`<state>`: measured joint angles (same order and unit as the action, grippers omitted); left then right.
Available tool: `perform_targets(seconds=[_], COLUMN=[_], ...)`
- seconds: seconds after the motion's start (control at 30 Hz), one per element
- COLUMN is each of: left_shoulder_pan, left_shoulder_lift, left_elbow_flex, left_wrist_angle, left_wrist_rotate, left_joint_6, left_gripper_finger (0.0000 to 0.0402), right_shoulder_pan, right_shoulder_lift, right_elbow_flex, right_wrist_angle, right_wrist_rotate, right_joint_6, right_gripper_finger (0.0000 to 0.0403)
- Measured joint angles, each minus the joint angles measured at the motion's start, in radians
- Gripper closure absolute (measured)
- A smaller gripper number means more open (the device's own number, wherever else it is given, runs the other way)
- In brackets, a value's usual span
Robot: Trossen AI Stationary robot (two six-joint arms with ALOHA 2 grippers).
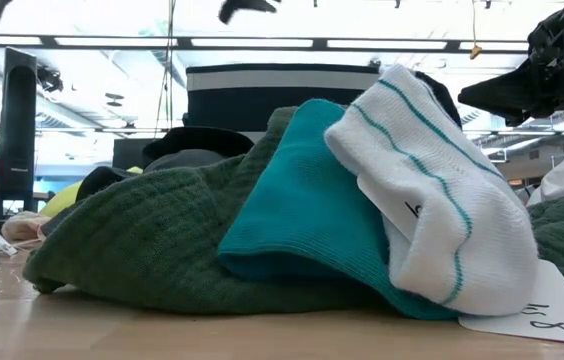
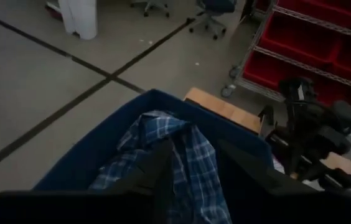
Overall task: Sort clothes
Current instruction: Put the blue longsleeve checkered shirt into the blue laundry bin, then put the green jacket into the blue laundry bin
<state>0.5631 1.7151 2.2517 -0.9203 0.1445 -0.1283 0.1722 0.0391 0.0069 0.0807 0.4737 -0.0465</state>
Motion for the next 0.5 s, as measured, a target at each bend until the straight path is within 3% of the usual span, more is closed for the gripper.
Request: perform_targets(seconds=[0.23,0.5], left_shoulder_pan=[-0.178,-0.537], left_shoulder_lift=[-0.124,-0.202], left_elbow_flex=[0.001,-0.058], left_wrist_angle=[-0.212,-0.335], left_wrist_rotate=[-0.202,-0.470], left_joint_6=[0.072,-0.009], left_gripper_finger=[0.0273,0.0273], right_shoulder_pan=[0.000,0.000], right_shoulder_lift=[0.000,0.000], right_elbow_flex=[0.000,0.000], right_wrist_angle=[0.000,0.000], right_wrist_rotate=[0.000,0.000], right_joint_6=[0.000,0.000], right_gripper_finger=[0.0312,0.0312])
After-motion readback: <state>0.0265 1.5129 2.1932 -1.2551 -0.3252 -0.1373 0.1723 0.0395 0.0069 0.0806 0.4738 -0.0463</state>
